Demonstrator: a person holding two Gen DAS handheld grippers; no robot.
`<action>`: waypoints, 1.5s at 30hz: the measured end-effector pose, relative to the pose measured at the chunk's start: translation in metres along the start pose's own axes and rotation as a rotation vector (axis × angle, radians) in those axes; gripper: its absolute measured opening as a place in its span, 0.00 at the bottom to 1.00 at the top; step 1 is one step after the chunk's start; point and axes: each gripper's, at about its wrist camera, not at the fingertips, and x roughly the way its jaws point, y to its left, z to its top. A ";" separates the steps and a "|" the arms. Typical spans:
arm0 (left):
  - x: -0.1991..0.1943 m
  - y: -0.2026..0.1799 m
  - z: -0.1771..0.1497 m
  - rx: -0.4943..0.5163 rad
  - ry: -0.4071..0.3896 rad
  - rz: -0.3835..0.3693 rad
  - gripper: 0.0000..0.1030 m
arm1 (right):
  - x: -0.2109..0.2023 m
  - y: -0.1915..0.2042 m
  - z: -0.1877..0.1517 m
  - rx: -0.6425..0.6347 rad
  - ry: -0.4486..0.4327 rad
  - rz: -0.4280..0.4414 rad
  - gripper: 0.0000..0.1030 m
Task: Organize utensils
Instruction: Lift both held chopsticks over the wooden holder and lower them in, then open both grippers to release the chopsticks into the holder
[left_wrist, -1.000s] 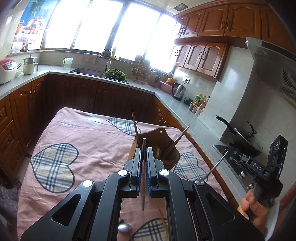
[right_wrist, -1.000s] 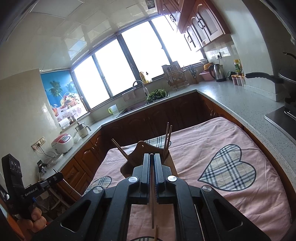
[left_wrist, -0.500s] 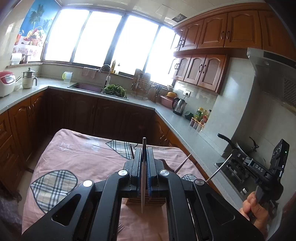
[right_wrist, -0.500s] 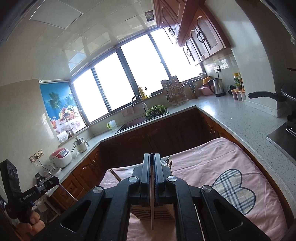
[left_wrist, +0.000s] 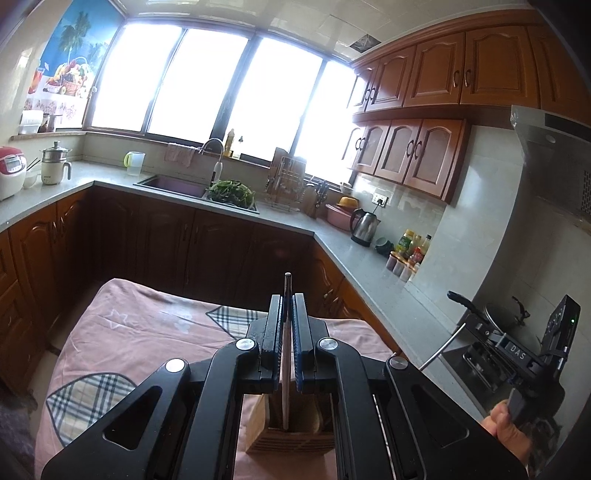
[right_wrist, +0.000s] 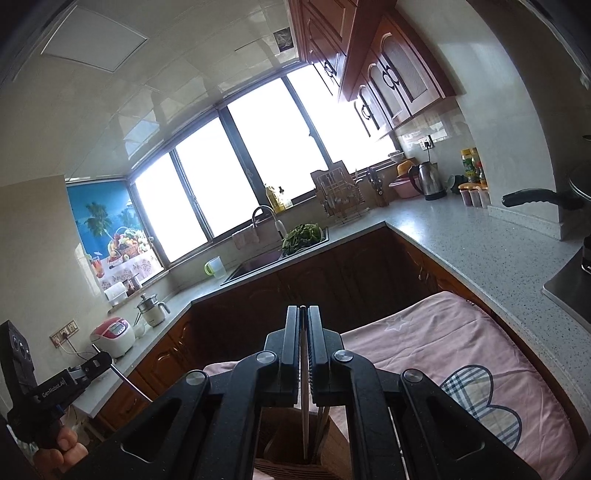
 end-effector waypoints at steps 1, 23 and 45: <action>0.005 0.001 -0.002 -0.005 0.001 0.004 0.04 | 0.003 -0.001 -0.001 0.002 -0.001 -0.003 0.03; 0.092 0.018 -0.074 -0.054 0.204 0.038 0.04 | 0.064 -0.028 -0.064 0.089 0.153 -0.017 0.04; 0.095 0.017 -0.073 -0.038 0.234 0.025 0.05 | 0.072 -0.026 -0.073 0.079 0.194 -0.015 0.09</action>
